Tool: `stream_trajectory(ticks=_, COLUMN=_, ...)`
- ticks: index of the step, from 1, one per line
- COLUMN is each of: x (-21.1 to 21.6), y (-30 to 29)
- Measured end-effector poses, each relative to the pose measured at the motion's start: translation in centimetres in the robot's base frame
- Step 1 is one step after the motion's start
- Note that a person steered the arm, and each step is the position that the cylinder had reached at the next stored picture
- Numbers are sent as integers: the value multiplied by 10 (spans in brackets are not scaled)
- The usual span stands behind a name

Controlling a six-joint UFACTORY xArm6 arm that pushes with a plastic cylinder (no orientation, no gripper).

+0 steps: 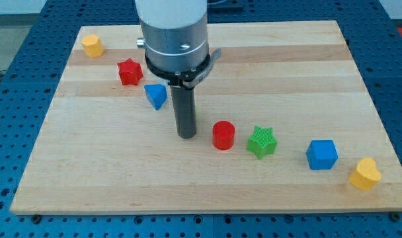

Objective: Move the red star in between the yellow hexagon and blue triangle

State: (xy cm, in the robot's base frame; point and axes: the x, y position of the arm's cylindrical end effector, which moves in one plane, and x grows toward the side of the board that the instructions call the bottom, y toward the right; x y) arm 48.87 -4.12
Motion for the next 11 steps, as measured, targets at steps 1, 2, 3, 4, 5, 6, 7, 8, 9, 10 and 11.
stream_trajectory(ticks=1, x=0, y=0)
stream_trajectory(ticks=2, x=23, y=-5)
stream_trajectory(ticks=3, x=61, y=14)
stream_trajectory(ticks=4, x=64, y=27)
stream_trajectory(ticks=5, x=53, y=55)
stream_trajectory(ticks=6, x=53, y=55)
stream_trajectory(ticks=7, x=49, y=55)
stream_trajectory(ticks=8, x=35, y=56)
stream_trajectory(ticks=9, x=25, y=56)
stream_trajectory(ticks=10, x=31, y=54)
stream_trajectory(ticks=11, x=49, y=21)
